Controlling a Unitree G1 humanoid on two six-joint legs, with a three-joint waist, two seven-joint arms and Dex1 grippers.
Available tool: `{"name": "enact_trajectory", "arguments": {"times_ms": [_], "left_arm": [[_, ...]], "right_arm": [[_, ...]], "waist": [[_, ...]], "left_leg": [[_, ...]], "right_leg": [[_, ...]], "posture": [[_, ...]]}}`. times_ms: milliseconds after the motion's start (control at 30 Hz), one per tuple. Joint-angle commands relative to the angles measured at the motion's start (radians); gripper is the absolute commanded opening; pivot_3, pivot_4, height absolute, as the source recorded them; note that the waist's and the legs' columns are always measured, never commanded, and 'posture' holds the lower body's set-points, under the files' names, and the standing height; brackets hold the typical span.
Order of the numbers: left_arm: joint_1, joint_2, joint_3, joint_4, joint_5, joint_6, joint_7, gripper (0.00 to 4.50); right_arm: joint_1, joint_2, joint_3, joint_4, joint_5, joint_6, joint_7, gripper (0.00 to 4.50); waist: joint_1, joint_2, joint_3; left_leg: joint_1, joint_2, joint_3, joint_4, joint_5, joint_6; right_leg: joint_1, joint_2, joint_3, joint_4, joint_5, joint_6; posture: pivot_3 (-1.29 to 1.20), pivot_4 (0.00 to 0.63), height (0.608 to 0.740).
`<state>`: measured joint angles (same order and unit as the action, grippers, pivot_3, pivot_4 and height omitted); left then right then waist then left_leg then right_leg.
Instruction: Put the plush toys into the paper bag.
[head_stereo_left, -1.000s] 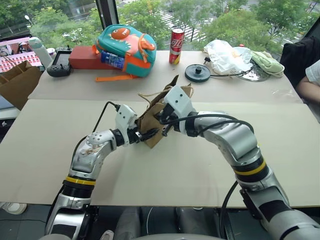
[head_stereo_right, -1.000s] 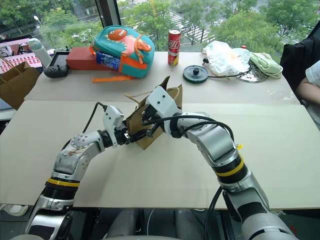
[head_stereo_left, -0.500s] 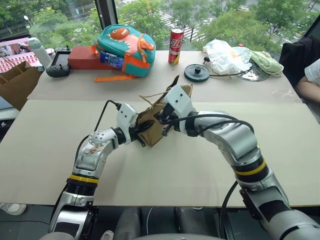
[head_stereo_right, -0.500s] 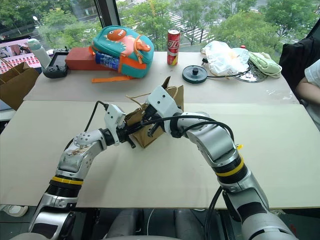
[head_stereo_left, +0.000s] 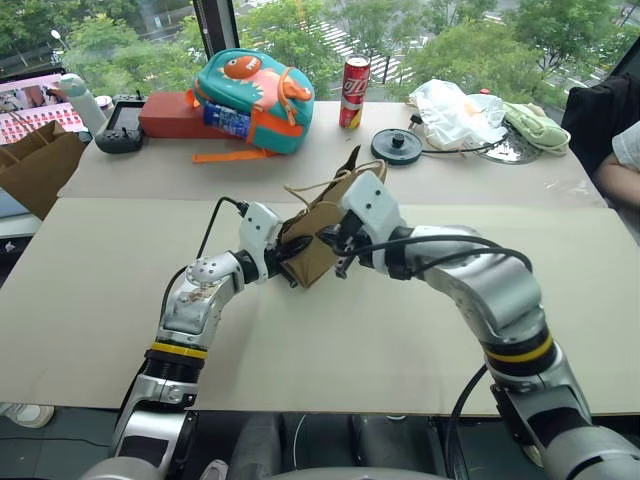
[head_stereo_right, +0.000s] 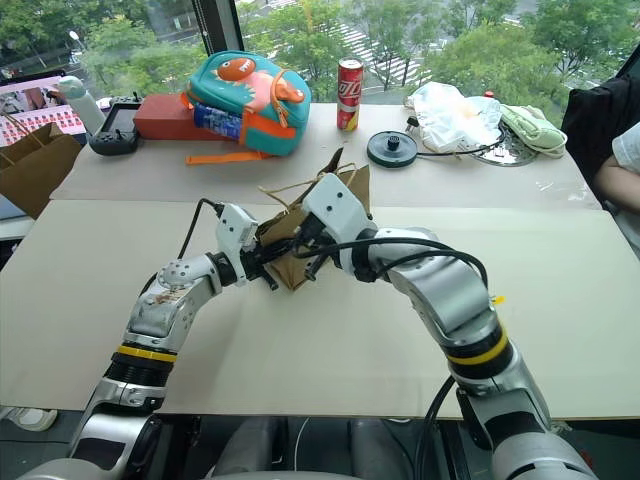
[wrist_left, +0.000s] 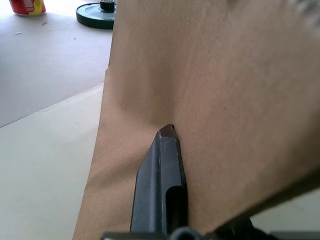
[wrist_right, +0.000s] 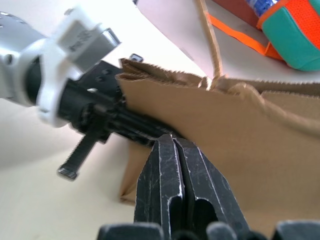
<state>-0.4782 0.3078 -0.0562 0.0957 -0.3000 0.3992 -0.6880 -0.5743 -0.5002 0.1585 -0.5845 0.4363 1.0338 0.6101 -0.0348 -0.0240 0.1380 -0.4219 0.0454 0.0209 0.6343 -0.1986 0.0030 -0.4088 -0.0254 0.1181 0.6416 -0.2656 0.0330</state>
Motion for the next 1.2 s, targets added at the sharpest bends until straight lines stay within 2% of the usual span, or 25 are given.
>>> {"name": "enact_trajectory", "arguments": {"times_ms": [33,100,233,467,533,667,833,1200], "left_arm": [[-0.012,0.014,0.063,-0.065,-0.071,0.011,-0.027,0.06],[-0.011,0.045,0.076,-0.079,-0.087,0.015,-0.06,0.06],[-0.024,0.13,0.091,-0.113,-0.139,0.027,-0.184,0.06],[-0.004,0.338,0.056,-0.177,-0.222,0.041,-0.516,0.06],[0.011,0.407,0.035,-0.172,-0.217,0.018,-0.625,0.06],[0.015,0.477,0.008,-0.129,-0.186,-0.048,-0.75,0.06],[-0.005,0.476,-0.028,-0.049,-0.129,-0.158,-0.812,0.06],[0.01,0.397,-0.069,0.036,-0.049,-0.273,-0.775,0.06]], "right_arm": [[0.097,-0.07,-0.291,-0.132,0.23,-0.002,0.136,0.0],[0.153,-0.137,-0.408,-0.123,0.303,0.0,0.192,0.0],[0.222,-0.254,-0.51,-0.029,0.302,-0.047,0.234,0.0],[0.292,-0.343,-0.514,0.058,0.285,-0.152,0.304,0.0],[0.312,-0.354,-0.511,0.072,0.28,-0.175,0.319,0.0],[0.339,-0.377,-0.514,0.093,0.282,-0.206,0.341,0.0],[0.365,-0.391,-0.503,0.082,0.297,-0.218,0.351,0.0],[0.359,-0.428,-0.467,0.047,0.311,-0.211,0.357,0.0]], "waist": [[0.0,0.0,0.0],[0.002,0.0,0.0],[-0.007,-0.001,0.0],[-0.012,0.0,0.0],[-0.01,0.0,0.0],[-0.008,0.0,0.001],[-0.004,0.0,0.0],[-0.005,0.0,0.0]], "left_leg": [[0.0,0.0,0.0,0.0,0.0,0.0],[0.0,0.0,-0.002,0.0,0.0,0.0],[0.004,0.0,-0.002,0.0,0.0,0.0],[0.007,0.001,0.0,-0.001,0.0,0.0],[0.007,0.0,0.0,-0.001,0.0,0.0],[0.006,0.0,0.001,-0.001,0.0,0.0],[0.006,0.0,0.001,-0.001,0.0,0.0],[0.006,0.001,0.001,0.0,0.0,0.0]], "right_leg": [[0.0,0.0,0.0,0.0,0.0,0.0],[0.001,0.0,-0.001,0.0,0.0,0.0],[0.004,0.0,-0.001,0.0,0.0,0.0],[0.005,0.001,0.001,0.001,-0.002,0.002],[0.005,0.001,0.001,0.0,-0.002,0.001],[0.005,0.0,0.001,-0.001,-0.002,0.001],[0.005,0.0,0.001,-0.001,-0.002,0.001],[0.005,0.001,0.001,0.0,-0.002,0.001]], "posture": [[0.0,0.15,0.733],[0.0,0.15,0.733],[0.0,0.15,0.733],[0.0,0.15,0.733],[0.0,0.15,0.733],[0.0,0.15,0.733],[0.0,0.15,0.733],[0.0,0.15,0.733]]}}
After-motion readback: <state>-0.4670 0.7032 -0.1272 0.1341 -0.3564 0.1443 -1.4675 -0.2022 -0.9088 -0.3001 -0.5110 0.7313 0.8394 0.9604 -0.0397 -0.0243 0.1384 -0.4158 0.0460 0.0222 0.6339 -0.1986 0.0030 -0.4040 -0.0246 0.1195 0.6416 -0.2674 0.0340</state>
